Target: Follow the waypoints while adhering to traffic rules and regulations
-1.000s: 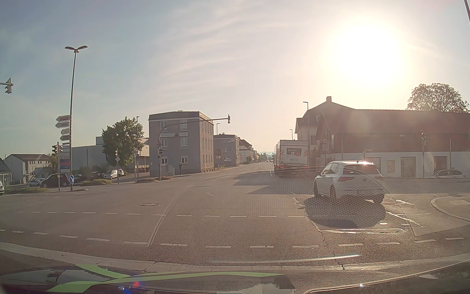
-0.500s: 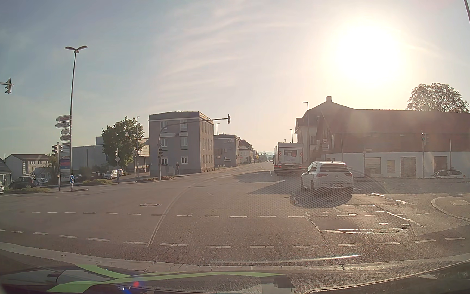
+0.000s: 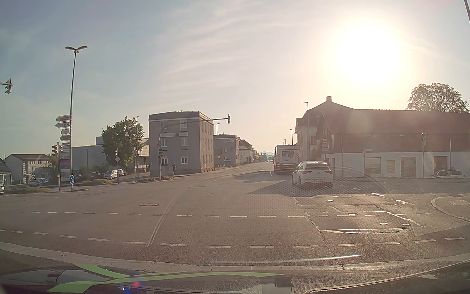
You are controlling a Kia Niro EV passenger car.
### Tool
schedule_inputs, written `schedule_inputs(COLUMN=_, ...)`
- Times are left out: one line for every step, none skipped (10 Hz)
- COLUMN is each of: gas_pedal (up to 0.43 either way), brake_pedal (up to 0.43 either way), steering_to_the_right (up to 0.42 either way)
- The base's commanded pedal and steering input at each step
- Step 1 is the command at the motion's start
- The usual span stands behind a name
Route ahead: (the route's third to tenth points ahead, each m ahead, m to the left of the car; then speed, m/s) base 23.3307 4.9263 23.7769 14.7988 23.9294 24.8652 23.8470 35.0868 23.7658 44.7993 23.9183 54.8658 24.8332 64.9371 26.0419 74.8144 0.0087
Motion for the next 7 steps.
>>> schedule_inputs(gas_pedal=0.0, brake_pedal=0.238, steering_to_the_right=0.0)
schedule_inputs(gas_pedal=0.0, brake_pedal=0.244, steering_to_the_right=-0.001)
schedule_inputs(gas_pedal=0.0, brake_pedal=0.25, steering_to_the_right=-0.001)
schedule_inputs(gas_pedal=0.0, brake_pedal=0.25, steering_to_the_right=-0.001)
schedule_inputs(gas_pedal=0.0, brake_pedal=0.25, steering_to_the_right=-0.001)
schedule_inputs(gas_pedal=0.0, brake_pedal=0.25, steering_to_the_right=-0.001)
schedule_inputs(gas_pedal=0.0, brake_pedal=0.25, steering_to_the_right=-0.001)
